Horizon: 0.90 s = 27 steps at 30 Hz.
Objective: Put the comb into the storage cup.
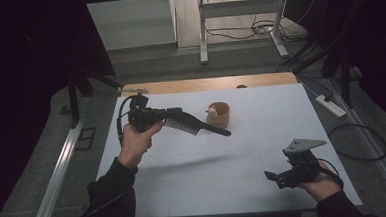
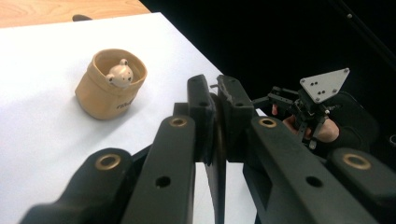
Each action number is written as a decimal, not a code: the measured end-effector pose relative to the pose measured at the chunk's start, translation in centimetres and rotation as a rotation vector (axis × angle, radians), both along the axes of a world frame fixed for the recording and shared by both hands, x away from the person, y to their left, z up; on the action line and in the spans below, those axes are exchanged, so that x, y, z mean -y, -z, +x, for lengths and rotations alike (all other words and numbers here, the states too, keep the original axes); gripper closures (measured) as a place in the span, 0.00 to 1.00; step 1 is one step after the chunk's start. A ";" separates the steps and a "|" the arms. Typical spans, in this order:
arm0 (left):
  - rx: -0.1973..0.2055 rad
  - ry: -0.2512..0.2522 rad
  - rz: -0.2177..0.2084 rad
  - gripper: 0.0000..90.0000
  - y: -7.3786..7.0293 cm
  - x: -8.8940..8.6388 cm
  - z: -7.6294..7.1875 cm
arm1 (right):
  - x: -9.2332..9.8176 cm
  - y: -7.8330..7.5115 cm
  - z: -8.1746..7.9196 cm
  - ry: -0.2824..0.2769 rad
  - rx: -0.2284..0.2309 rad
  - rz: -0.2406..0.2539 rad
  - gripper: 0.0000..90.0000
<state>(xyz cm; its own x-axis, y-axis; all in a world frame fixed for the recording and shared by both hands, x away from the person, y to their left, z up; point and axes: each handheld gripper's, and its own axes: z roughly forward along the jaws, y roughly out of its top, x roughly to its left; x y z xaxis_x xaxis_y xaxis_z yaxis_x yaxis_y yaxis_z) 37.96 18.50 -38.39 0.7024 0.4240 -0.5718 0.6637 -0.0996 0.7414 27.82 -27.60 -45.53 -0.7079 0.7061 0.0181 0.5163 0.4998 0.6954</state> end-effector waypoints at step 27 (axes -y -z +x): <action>0.001 -0.071 -0.002 0.93 -1.9 -1.5 2.3 | 3.1 -0.1 -1.9 0.172 -0.054 -0.033 0.00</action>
